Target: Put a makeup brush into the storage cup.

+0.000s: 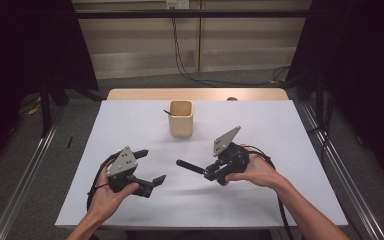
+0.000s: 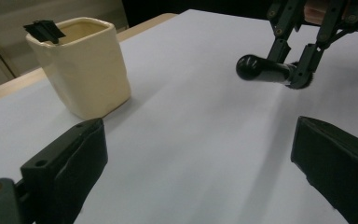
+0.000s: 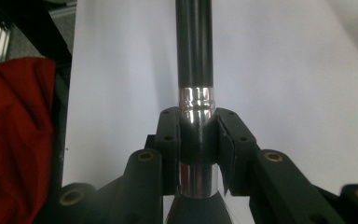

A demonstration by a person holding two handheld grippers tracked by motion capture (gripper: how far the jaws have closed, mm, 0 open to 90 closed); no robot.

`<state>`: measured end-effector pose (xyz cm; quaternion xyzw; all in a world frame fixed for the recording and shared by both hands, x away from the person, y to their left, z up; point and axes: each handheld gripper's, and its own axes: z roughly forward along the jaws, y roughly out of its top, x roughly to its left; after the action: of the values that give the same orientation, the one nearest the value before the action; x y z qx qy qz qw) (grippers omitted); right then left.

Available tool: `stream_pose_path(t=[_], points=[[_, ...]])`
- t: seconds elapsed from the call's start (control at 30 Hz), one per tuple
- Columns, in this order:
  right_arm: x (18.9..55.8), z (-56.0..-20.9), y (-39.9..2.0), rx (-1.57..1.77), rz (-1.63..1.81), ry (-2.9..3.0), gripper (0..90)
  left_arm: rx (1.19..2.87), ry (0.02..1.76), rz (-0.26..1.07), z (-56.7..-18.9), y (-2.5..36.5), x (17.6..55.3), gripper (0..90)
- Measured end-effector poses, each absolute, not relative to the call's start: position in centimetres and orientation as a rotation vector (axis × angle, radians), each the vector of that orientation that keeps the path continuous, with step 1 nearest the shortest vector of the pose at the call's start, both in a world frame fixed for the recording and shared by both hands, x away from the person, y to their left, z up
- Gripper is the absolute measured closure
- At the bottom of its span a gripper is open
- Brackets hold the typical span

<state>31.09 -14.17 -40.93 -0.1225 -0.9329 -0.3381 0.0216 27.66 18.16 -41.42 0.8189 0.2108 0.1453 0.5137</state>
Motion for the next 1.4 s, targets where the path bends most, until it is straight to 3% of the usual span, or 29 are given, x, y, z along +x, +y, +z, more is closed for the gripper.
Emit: stream_pose_path(t=[0.53, 1.4], points=[[32.1, -41.1, -12.0, -0.242, -0.754, -2.924, 72.7, 2.123, 0.424, 0.276, -39.8, 16.5, 28.2, 4.2], [33.0, -41.0, -10.0, -0.148, -0.368, -3.019, 72.7, 2.438, 0.337, 0.150, -40.7, 13.5, 30.0, 3.8]])
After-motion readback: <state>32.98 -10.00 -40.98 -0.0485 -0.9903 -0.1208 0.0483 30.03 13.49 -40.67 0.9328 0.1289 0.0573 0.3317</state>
